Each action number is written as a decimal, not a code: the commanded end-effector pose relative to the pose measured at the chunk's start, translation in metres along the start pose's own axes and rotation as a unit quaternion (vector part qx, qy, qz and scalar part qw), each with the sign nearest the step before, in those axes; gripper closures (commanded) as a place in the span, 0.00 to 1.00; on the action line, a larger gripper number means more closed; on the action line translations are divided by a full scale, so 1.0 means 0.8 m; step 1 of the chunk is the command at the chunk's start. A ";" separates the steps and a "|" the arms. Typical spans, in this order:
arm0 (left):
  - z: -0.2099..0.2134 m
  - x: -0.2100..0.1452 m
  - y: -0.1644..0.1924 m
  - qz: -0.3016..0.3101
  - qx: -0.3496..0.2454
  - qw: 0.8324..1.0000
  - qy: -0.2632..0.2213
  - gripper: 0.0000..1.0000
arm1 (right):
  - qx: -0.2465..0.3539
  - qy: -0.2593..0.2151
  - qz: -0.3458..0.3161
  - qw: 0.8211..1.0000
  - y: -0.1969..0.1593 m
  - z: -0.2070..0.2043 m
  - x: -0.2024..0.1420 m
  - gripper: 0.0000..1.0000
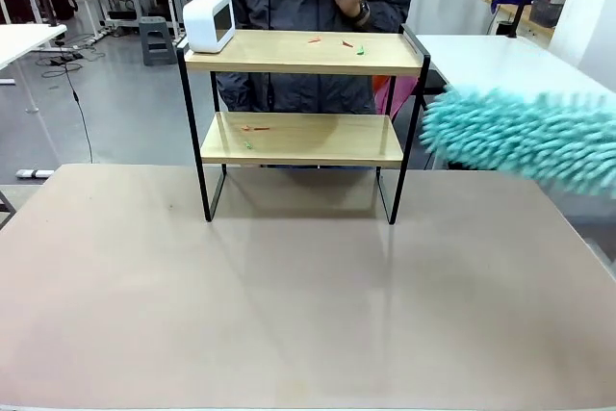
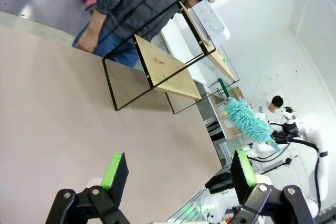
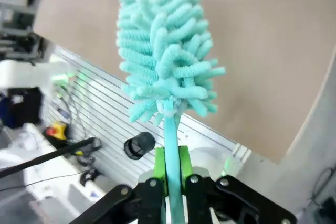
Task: Clean the shelf.
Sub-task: Clean the specific tier of the Shelf with the Duster once objects are removed.
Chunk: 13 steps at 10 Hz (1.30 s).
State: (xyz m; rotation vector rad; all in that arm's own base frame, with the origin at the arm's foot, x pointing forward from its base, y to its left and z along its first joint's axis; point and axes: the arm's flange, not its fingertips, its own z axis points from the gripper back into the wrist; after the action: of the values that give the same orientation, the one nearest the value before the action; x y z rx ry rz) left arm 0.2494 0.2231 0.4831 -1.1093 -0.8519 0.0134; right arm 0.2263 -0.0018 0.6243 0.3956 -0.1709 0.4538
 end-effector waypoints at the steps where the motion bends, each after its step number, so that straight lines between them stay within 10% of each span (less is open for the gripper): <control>1: -0.001 0.001 -0.001 -0.010 -0.007 1.000 -0.006 0.00 | -0.042 -0.022 0.044 0.998 0.037 -0.069 0.057 0.87; 13: -0.001 0.001 -0.001 -0.010 -0.007 1.000 -0.006 0.00 | -0.082 -0.105 -0.023 0.991 0.066 -0.228 0.204 0.87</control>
State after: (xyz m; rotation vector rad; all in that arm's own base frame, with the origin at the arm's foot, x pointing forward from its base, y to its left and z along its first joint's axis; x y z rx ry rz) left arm 0.2496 0.2232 0.4828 -1.1081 -0.8519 0.0132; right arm 0.3507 0.1668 0.5166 0.2892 -0.3993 0.4035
